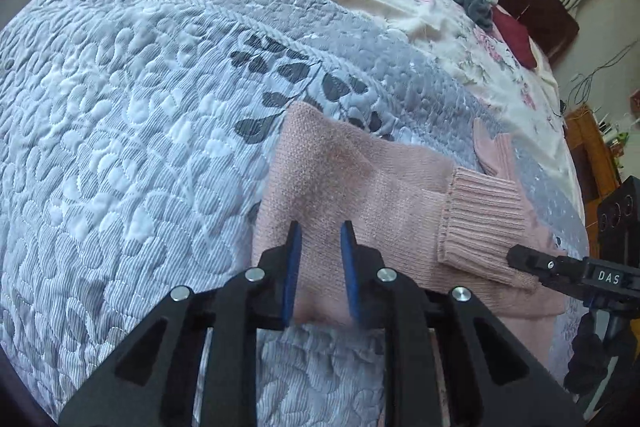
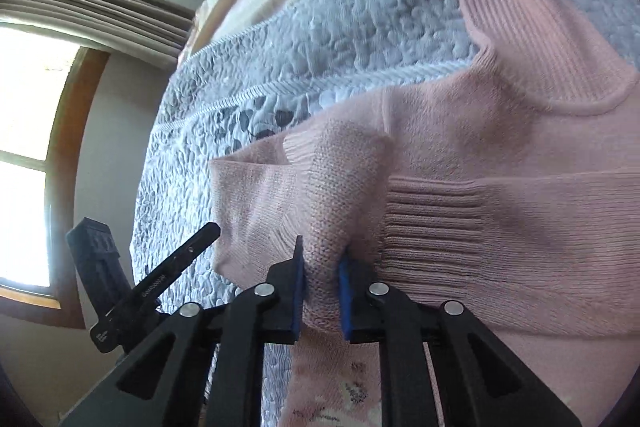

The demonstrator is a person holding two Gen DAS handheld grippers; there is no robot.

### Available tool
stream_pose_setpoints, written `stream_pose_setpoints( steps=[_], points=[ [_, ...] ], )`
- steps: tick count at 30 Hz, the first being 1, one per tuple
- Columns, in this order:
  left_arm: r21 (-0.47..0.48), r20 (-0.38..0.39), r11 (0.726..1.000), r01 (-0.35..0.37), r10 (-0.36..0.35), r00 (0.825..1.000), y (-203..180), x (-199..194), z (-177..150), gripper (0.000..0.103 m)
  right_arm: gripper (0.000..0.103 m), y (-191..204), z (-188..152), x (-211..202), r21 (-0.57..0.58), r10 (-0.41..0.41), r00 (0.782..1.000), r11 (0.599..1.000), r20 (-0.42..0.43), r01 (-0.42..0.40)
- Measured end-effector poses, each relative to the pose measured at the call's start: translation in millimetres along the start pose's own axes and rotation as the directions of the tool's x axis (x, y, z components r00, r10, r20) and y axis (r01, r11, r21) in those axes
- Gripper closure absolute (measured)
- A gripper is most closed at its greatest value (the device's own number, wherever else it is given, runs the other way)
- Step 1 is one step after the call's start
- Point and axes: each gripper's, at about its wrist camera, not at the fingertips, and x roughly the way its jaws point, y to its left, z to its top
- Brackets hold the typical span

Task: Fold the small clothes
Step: 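Carry the gripped sleeve with the left gripper across the sweater front, then lay the sleeve flat over the first sleeve and open the left gripper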

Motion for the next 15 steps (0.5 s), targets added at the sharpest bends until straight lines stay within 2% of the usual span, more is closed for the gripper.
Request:
stream_pose_setpoints(
  steps=[4,7,9,15],
  points=[
    [0.051,-0.002,0.998,0.044,-0.044,0.999,-31,0,-1,0.084,0.089,-22,3,-46,0.012,-0.035,0.998,0.999,0.060,0.034],
    [0.095,-0.018,0.993,0.070,-0.069,0.997,-58,9,-4,0.084,0.089,-49,0,-71,0.036,-0.066,0.995,0.997,0.075,0.063],
    [0.119,-0.034,0.989,0.084,-0.080,0.996,-75,17,-7,0.083,0.089,-69,-1,-85,0.047,-0.113,0.990,0.993,0.087,0.110],
    [0.183,-0.102,0.979,0.093,-0.075,0.992,-113,48,-23,0.083,0.089,-122,-10,-98,0.113,-0.176,0.980,0.980,0.097,0.165]
  ],
)
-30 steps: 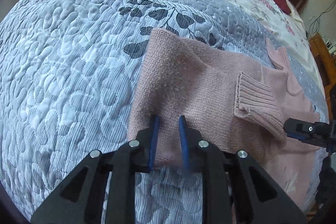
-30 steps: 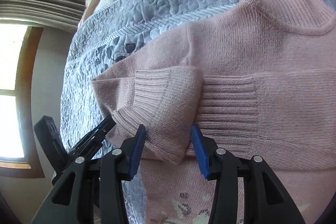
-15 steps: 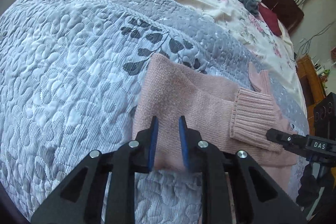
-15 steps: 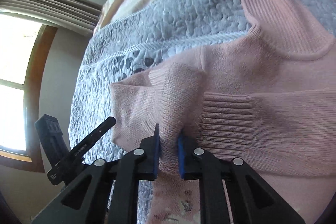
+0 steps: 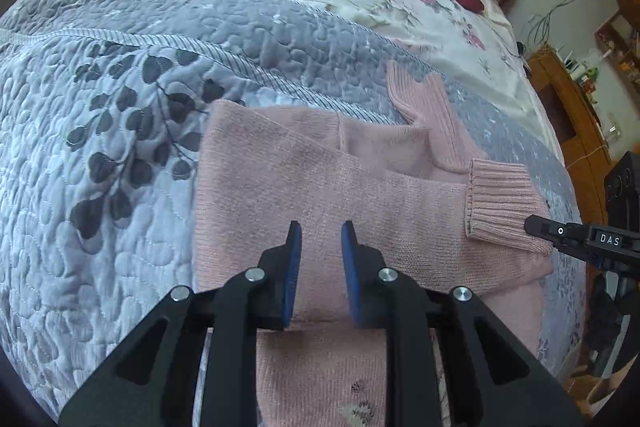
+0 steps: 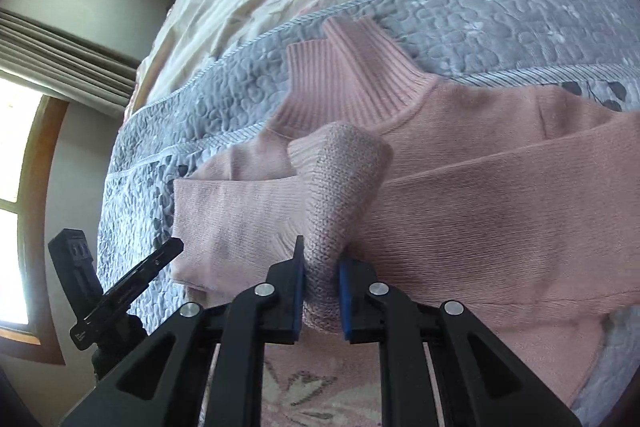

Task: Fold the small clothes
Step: 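Lay the sleeve flat over the first sleeve and open the left gripper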

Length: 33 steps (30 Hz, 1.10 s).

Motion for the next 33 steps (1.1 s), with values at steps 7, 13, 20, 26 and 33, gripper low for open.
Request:
stream_pose_setpoints(
  steps=[7,13,20,26,33],
  points=[
    [0.021,-0.074,0.998,-0.052,0.053,0.996,-5,38,-10,0.083,0.089,-31,-10,41,0.005,-0.084,0.994,0.996,-0.068,0.084],
    [0.011,-0.080,0.998,-0.060,0.061,0.995,-4,40,-9,0.083,0.079,-35,-12,44,-0.027,-0.122,0.989,0.992,-0.085,0.120],
    [0.031,-0.025,0.996,-0.079,0.079,0.997,-23,23,-2,0.074,0.058,25,-14,7,-0.245,-0.199,0.979,0.948,0.048,0.205],
    [0.084,-0.073,0.994,-0.069,0.075,0.995,-47,42,-6,0.073,0.058,58,-30,60,-0.399,-0.304,0.952,0.876,-0.019,0.272],
    [0.074,-0.101,0.994,-0.075,0.082,0.991,-39,59,-14,0.072,0.094,42,-26,72,-0.396,-0.360,0.933,0.859,-0.018,0.324]
  ],
)
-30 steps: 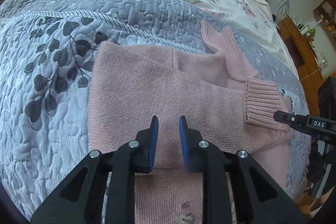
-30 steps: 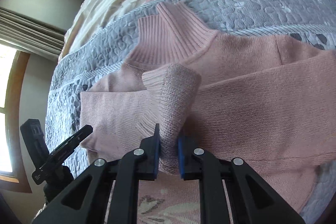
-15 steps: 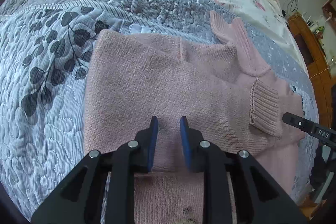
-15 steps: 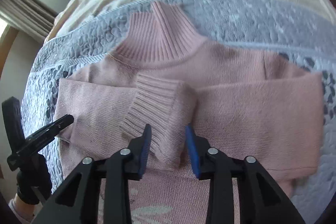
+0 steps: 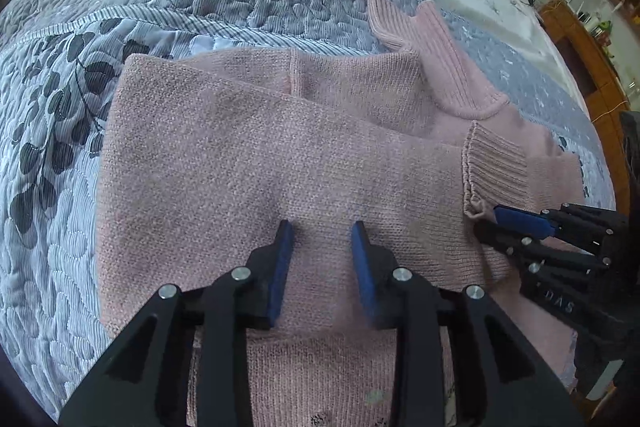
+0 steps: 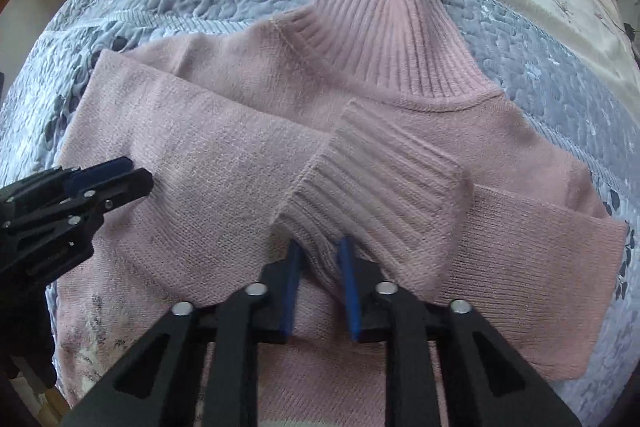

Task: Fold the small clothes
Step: 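Lay the sleeve flat over the first sleeve and open the left gripper, then grasp the turtleneck collar with the left gripper while the right gripper grasps it too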

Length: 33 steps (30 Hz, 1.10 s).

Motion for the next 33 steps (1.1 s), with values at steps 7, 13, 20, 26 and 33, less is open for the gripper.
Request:
stream_pose_setpoints(
  steps=[7,13,20,26,33],
  points=[
    [0.006,0.001,1.000,-0.013,0.013,1.000,-2,1,0,0.072,0.094,-70,-19,-52,0.258,0.171,0.974,0.944,0.151,-0.205],
    [0.008,0.003,1.000,-0.021,0.021,1.000,-3,3,0,0.072,0.094,-134,-49,-71,0.438,0.132,0.971,0.874,0.199,-0.208],
    [0.033,0.013,0.998,-0.059,0.059,0.998,-9,6,0,0.071,0.090,-163,-94,-36,0.512,0.154,0.986,0.843,0.067,-0.166],
    [0.013,0.027,0.996,-0.086,0.086,0.996,-21,-9,8,0.071,0.088,-160,-92,-70,0.420,0.066,0.984,0.898,0.163,-0.130],
    [0.101,0.029,0.993,-0.064,0.061,0.998,-67,-3,5,0.065,0.084,-148,-55,-55,0.316,0.136,0.976,0.931,0.172,-0.185]
  ],
)
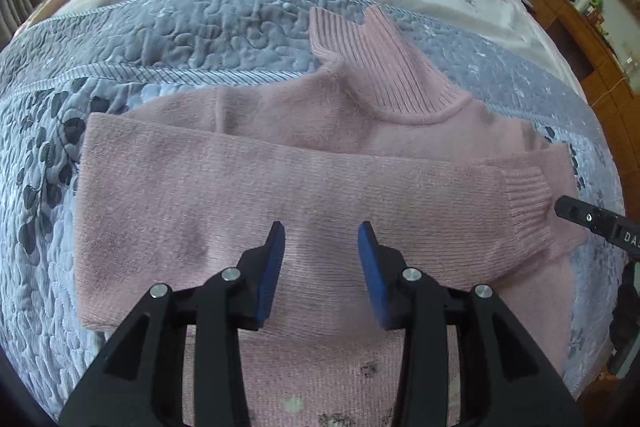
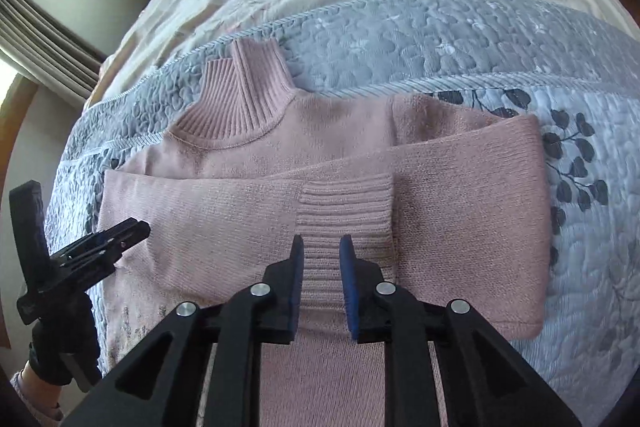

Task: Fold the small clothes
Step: 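Grasp the turtleneck collar with the left gripper while the right gripper grasps it too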

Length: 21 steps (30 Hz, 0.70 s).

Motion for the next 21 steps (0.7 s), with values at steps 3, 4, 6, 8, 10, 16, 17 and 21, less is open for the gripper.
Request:
stream_pose_setpoints(
  steps=[3,4,6,8,10,16,17,21],
  points=[
    [0.023,-0.031,0.999,-0.026,0.026,0.999,-5,15,-6,0.065,0.084,-13,-2,18,0.009,-0.041,0.998,0.999,-0.047,0.042],
    [0.024,-0.032,0.999,-0.026,0.027,0.999,-4,17,-8,0.065,0.085,-19,-4,22,0.020,-0.046,0.997,0.999,-0.062,0.047],
    [0.031,-0.028,0.999,-0.019,0.019,0.999,-1,19,-10,0.065,0.086,-28,-9,27,0.039,-0.018,0.997,0.999,-0.075,0.021],
    [0.037,-0.029,0.999,-0.014,0.015,0.999,-1,20,-12,0.065,0.086,-31,-12,29,0.045,0.001,0.997,0.999,-0.073,0.002],
    [0.044,-0.032,0.999,-0.011,0.013,0.999,-1,20,-12,0.065,0.085,-31,-11,30,0.038,0.005,0.997,0.999,-0.077,-0.002],
    [0.023,-0.059,1.000,0.014,-0.012,0.998,1,10,4,0.061,0.076,-25,12,14,0.011,0.055,0.996,0.998,-0.072,-0.055],
    [0.023,-0.039,1.000,0.019,-0.018,0.999,2,4,13,0.057,0.069,-23,19,9,0.001,0.070,0.996,0.998,-0.061,-0.070],
    [-0.037,0.010,0.998,0.051,-0.050,0.999,14,-5,64,0.043,0.062,-4,68,8,-0.048,0.101,0.994,0.994,-0.033,-0.103]
  ],
)
